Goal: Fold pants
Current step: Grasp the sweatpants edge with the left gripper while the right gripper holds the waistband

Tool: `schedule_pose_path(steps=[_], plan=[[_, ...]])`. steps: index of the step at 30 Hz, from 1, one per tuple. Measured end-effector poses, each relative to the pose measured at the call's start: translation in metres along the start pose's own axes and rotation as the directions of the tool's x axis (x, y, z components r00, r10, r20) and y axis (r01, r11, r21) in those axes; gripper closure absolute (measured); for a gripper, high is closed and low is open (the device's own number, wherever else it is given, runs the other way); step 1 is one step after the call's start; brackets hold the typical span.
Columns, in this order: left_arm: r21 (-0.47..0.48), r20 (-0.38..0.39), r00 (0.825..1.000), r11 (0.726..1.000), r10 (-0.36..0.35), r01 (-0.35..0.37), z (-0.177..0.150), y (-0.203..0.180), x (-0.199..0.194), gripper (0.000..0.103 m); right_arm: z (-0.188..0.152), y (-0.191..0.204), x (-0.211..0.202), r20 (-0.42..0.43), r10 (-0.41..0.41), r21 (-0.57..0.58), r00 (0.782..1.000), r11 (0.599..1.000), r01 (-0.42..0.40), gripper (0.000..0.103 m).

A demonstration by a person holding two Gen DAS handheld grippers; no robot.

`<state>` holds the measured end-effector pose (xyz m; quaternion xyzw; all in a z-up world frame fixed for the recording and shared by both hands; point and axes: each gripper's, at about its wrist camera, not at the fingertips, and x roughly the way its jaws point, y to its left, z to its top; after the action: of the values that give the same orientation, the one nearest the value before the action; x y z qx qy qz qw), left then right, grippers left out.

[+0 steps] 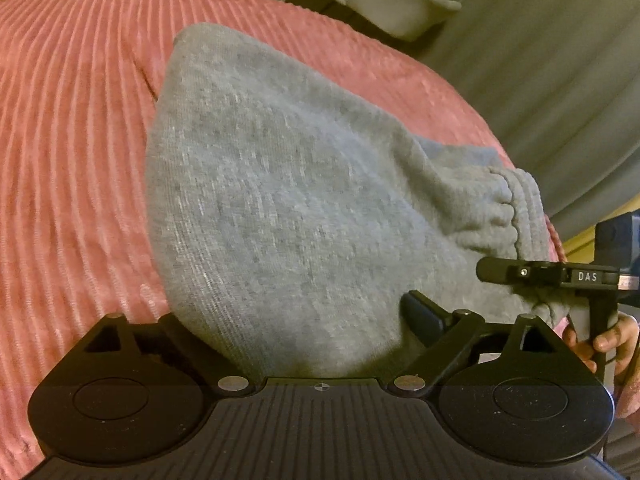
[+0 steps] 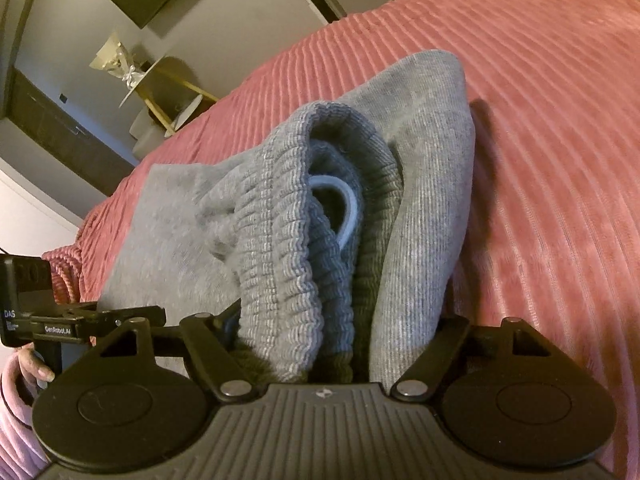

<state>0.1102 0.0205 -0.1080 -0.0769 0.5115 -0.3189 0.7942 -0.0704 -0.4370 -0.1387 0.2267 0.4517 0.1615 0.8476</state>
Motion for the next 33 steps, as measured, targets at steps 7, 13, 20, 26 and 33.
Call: schedule_pose_path(steps=[7, 13, 20, 26, 33], plan=[[0.041, 0.016, 0.998, 0.997, 0.063, -0.063, 0.0, -0.015, -0.008, 0.032, -0.004, 0.032, -0.001, 0.024, -0.118, -0.078, 0.993, 0.99, 0.119, 0.028], [0.118, 0.072, 0.992, 0.987, 0.103, -0.111, -0.003, -0.035, -0.022, 0.059, -0.014, 0.078, -0.012, 0.114, -0.206, -0.218, 0.972, 0.949, 0.227, 0.037], [0.138, 0.112, 0.985, 0.98, 0.128, -0.143, -0.006, -0.049, -0.034, 0.067, -0.015, 0.108, -0.028, 0.163, -0.202, -0.273, 0.966, 0.931, 0.241, 0.039], [0.153, 0.136, 0.982, 0.976, 0.134, -0.154, -0.004, -0.059, -0.045, 0.068, -0.016, 0.12, -0.034, 0.186, -0.191, -0.313, 0.964, 0.918, 0.242, 0.04], [0.143, 0.18, 0.975, 0.977, 0.13, -0.157, 0.008, -0.064, -0.061, 0.074, -0.009, 0.128, -0.04, 0.217, -0.157, -0.325, 0.963, 0.919, 0.223, 0.04]])
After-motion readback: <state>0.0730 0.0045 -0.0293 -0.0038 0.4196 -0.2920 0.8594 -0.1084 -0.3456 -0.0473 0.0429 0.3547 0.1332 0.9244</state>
